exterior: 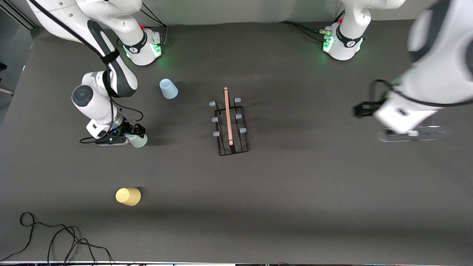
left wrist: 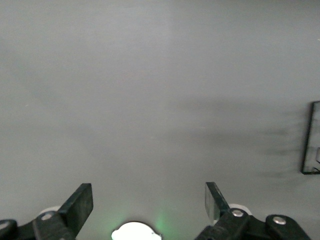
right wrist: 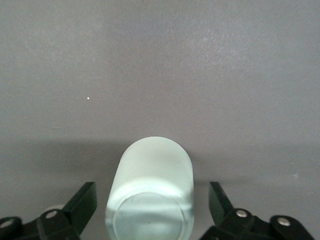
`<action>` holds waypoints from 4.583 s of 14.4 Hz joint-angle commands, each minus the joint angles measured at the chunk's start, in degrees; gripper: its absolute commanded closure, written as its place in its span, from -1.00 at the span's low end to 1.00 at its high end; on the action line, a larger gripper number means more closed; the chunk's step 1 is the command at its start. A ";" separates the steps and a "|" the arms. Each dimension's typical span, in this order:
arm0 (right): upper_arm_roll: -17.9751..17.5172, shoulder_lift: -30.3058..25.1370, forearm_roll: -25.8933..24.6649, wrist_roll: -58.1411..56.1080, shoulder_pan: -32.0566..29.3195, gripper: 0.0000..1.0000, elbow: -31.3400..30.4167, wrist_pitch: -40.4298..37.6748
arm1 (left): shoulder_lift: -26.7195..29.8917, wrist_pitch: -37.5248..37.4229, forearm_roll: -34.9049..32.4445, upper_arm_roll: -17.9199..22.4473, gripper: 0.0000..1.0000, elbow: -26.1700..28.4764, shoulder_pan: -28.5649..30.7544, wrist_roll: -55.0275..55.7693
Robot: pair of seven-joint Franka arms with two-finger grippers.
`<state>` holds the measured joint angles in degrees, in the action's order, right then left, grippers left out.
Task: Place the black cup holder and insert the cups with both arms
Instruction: 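Grasp the pale green cup with the right gripper while the left gripper withdraws, then carry the green cup to the holder and lower it onto a peg, then release the green cup and grasp the yellow cup with the right gripper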
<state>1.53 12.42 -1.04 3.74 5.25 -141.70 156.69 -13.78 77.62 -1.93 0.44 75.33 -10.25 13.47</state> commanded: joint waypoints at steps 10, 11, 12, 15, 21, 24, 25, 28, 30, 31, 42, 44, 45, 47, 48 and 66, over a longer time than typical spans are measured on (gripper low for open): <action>-0.48 -14.52 -0.01 -0.14 0.20 0.23 18.95 -38.66 | 13.61 18.97 0.35 -1.15 -0.99 24.71 10.78 -14.70; -0.48 -14.35 -0.19 -0.22 0.20 0.24 25.01 -46.31 | 12.47 18.79 0.35 -1.15 -0.99 22.95 10.78 -14.61; -0.48 -14.18 -0.28 -0.14 0.20 0.27 30.72 -52.91 | 11.77 17.66 0.35 -1.23 -0.99 21.45 10.69 -14.78; -0.57 -14.53 -0.02 4.84 1.60 0.31 39.98 -63.93 | 10.88 16.15 0.26 -1.24 -0.99 20.03 10.60 -14.79; -0.48 -13.39 6.64 46.97 18.19 0.34 43.87 -67.31 | 10.88 16.15 0.26 -1.24 -0.99 20.38 10.77 -15.31; -0.57 -9.79 8.60 67.48 28.21 0.34 44.75 -61.44 | 10.97 15.98 0.26 -1.24 -0.99 20.56 10.86 -15.31; -0.48 -8.21 8.51 72.76 31.11 0.34 44.93 -59.15 | 10.97 15.98 0.26 -1.24 -0.99 20.56 10.78 -15.31; -0.48 -4.69 7.99 81.41 35.97 0.34 45.11 -54.22 | 11.05 15.80 0.26 -1.24 -0.99 20.64 10.77 -15.31; -0.39 -3.11 7.81 82.04 37.29 0.34 43.80 -51.59 | 11.06 15.80 0.26 -1.32 -0.99 20.82 10.77 -15.22; -0.39 -2.75 7.20 82.04 37.29 0.34 42.48 -49.92 | 11.06 15.80 0.26 -1.24 -0.99 20.82 10.77 -15.22; -0.57 -1.96 5.96 81.95 38.26 0.34 25.78 -32.33 | 11.14 15.80 0.26 -1.24 -0.99 20.91 10.77 -15.22; -0.57 -0.12 6.31 81.95 39.31 0.34 25.68 -31.63 | 11.14 15.71 0.26 -1.32 -0.99 20.91 10.77 -15.22; -0.57 0.24 6.49 82.04 39.66 0.34 25.60 -30.75 | 11.14 15.80 0.26 -1.32 -0.99 20.91 10.77 -15.22; -0.57 1.03 6.66 82.13 39.75 0.34 25.51 -29.69 | 11.14 15.71 0.26 -1.32 -0.99 20.91 10.77 -15.22; -0.57 1.20 6.66 82.13 39.75 0.33 25.51 -29.34 | 11.14 15.71 0.26 -1.24 -0.99 20.91 10.77 -15.22; 26.75 1.72 6.58 21.56 36.08 -1.00 54.60 -61.95 | 11.14 15.72 0.26 -1.32 -0.99 20.91 10.77 -15.22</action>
<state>24.61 11.49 5.39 39.40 43.12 -89.88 95.35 -2.54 94.37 -1.70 -1.05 96.96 0.83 -0.98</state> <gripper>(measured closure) 0.000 0.000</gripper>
